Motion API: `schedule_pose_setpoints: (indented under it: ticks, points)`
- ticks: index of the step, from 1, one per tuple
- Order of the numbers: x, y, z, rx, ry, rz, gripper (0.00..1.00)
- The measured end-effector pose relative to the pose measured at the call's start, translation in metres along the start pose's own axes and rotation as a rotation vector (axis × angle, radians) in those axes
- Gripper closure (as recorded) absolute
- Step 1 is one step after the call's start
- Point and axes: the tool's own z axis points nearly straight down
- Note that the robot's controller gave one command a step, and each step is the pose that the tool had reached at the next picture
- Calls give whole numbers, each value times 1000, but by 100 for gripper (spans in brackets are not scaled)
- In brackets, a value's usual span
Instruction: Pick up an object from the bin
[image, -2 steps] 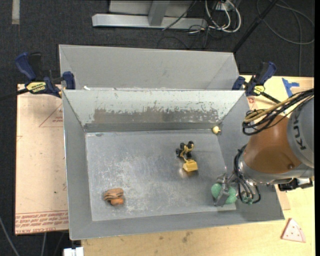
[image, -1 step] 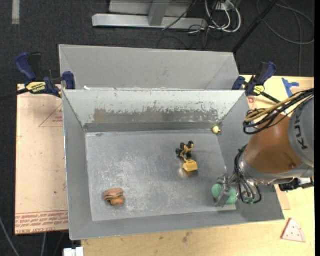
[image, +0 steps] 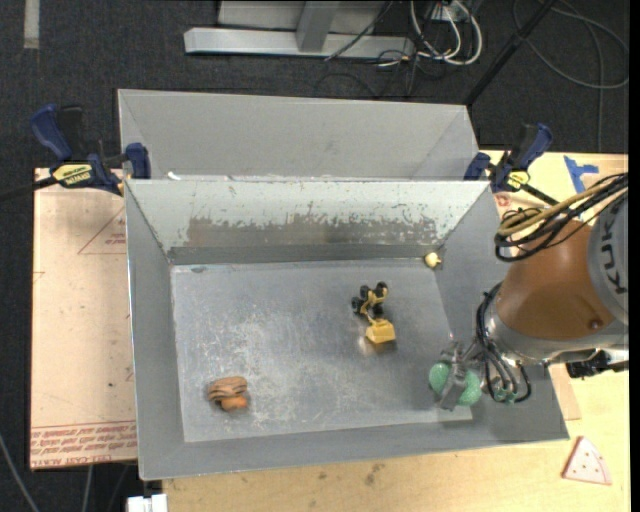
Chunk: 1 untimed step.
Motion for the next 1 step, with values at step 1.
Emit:
schedule_pose_setpoints:
  ticks: [1]
  points:
    - [-3, 0, -17, -1, -10, 0, 100]
